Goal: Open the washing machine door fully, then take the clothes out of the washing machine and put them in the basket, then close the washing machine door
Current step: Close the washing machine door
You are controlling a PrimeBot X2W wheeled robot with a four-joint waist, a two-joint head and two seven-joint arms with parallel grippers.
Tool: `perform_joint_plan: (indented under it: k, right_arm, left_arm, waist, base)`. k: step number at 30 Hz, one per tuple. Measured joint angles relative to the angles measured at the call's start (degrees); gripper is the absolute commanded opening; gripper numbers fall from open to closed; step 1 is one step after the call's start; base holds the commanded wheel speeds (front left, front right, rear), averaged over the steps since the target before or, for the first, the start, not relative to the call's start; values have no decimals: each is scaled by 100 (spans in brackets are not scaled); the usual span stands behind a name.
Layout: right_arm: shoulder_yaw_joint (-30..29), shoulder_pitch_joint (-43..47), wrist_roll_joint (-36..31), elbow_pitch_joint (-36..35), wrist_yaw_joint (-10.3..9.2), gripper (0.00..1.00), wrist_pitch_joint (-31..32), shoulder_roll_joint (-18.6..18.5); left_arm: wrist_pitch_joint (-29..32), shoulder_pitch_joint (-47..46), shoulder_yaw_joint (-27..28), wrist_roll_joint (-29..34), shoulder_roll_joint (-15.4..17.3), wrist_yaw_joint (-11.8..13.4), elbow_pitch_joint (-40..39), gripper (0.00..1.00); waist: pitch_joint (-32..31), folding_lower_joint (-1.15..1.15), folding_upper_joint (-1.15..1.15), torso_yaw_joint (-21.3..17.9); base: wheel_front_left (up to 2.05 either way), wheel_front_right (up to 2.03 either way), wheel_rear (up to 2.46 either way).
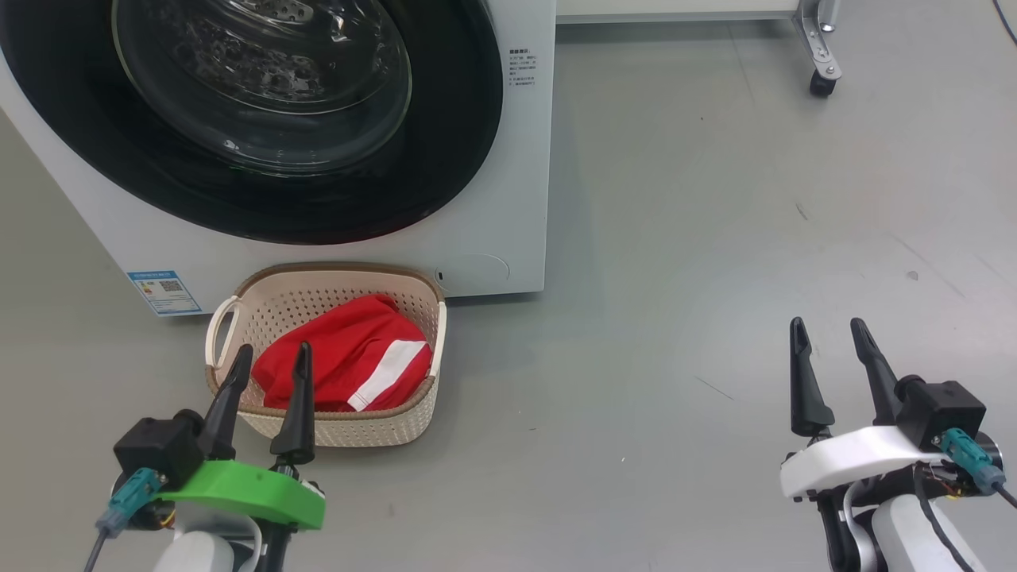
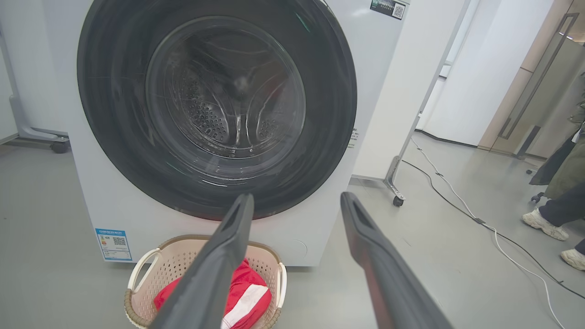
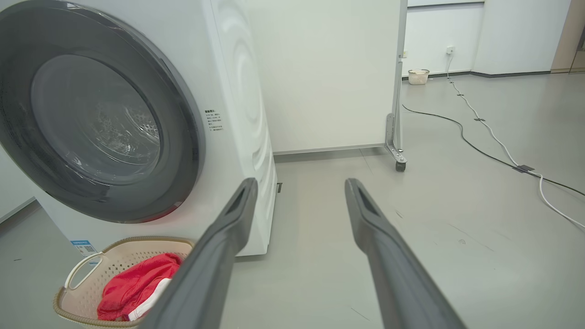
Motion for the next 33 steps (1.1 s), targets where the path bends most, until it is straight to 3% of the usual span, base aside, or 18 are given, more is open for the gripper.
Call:
perform_joint_plan:
  k: [33]
  right_arm:
    - [-1, 582, -286, -732, -46, 100, 0, 63]
  left_arm:
    - [0, 181, -32, 367, -12, 35, 167, 100]
  waist:
    - [-16, 0, 0, 48]
  base:
    - [0, 0, 0]
